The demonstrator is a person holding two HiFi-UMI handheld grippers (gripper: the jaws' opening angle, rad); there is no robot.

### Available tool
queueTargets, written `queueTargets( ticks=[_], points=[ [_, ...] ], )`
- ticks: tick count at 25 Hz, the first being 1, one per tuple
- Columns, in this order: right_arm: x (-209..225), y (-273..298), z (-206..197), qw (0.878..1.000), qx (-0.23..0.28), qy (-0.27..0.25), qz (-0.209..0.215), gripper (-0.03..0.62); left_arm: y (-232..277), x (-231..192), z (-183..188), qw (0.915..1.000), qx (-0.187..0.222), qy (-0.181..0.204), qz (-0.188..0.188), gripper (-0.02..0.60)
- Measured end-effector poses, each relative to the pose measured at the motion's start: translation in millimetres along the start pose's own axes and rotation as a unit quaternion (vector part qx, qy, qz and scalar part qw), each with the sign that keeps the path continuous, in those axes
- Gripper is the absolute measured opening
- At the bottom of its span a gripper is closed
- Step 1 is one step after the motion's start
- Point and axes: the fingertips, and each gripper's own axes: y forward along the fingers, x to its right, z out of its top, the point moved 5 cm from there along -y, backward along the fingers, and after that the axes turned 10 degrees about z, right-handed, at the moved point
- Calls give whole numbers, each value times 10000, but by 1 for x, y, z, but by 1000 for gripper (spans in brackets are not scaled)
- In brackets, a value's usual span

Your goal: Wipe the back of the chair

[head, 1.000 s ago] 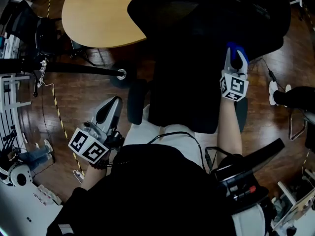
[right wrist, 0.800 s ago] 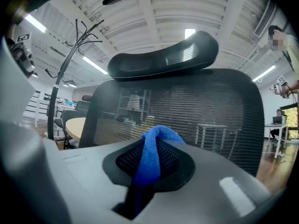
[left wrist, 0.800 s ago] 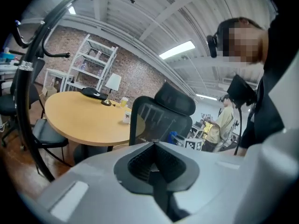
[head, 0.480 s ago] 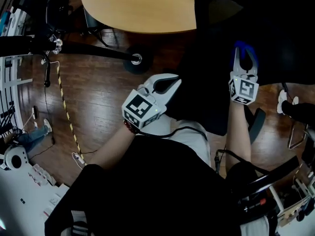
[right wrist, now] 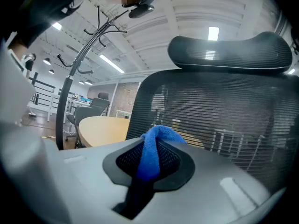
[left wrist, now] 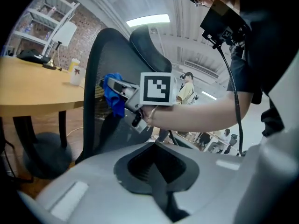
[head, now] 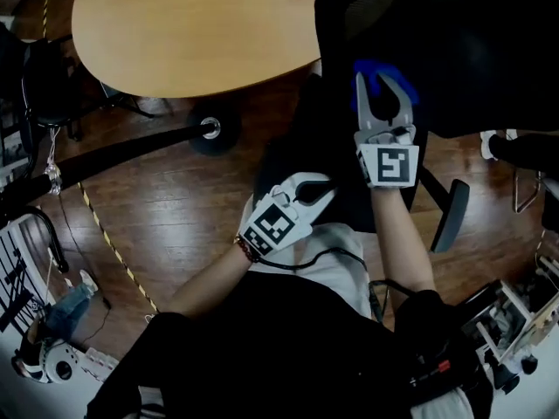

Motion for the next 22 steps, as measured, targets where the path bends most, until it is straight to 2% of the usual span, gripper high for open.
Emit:
queueTargets(
  ticks=[5,7,9,11,13,15,17,19,20,22],
  points=[
    [-38,32,3,9989,294,107,356,48,-4,-3,-9,9995,-84,-90,-297,6],
    [-52,40,-3,9970,-81,-72,763,48,-3,-5,-12,9992,-112,-85,-373,6],
    [-67,48,-9,9900,-447,-201,1321,48,0,-5,-15,9988,-184,-4,-449,6],
    [-72,51,2,9883,134,466,1444,48,2,-2,-18,9981,-269,57,-543,6],
    [-60,33,10,9834,579,1248,1182,48,6,3,-21,9972,-348,110,-655,6],
    [-34,-11,7,9836,483,1580,730,48,13,6,-24,9960,-422,171,-773,6],
    [-2,-69,-5,9891,120,1461,164,48,22,6,-26,9953,-477,167,-830,6],
    [32,-133,-26,9929,-462,1003,-436,48,33,4,-26,9956,-488,70,-792,6],
    [48,-164,-38,9907,-775,815,-762,48,39,4,-25,9961,-473,-8,-746,6],
    [77,-222,-60,9788,-1279,673,-1449,48,48,7,-23,9967,-430,-205,-661,6]
  ],
)
